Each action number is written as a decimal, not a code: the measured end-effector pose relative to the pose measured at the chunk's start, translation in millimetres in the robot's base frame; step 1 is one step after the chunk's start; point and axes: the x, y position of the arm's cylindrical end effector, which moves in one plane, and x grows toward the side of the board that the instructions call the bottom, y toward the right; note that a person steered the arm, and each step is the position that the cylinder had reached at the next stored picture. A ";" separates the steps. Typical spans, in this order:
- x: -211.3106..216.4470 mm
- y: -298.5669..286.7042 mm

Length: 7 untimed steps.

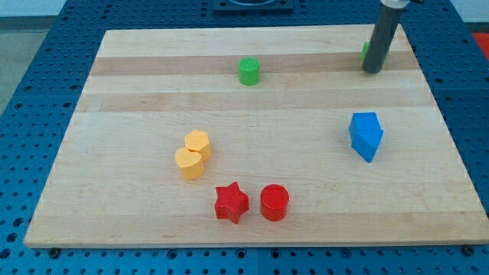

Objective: Push the green star to the top right of the board

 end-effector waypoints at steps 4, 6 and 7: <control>-26.3 45.4; -37.2 57.6; -48.7 50.1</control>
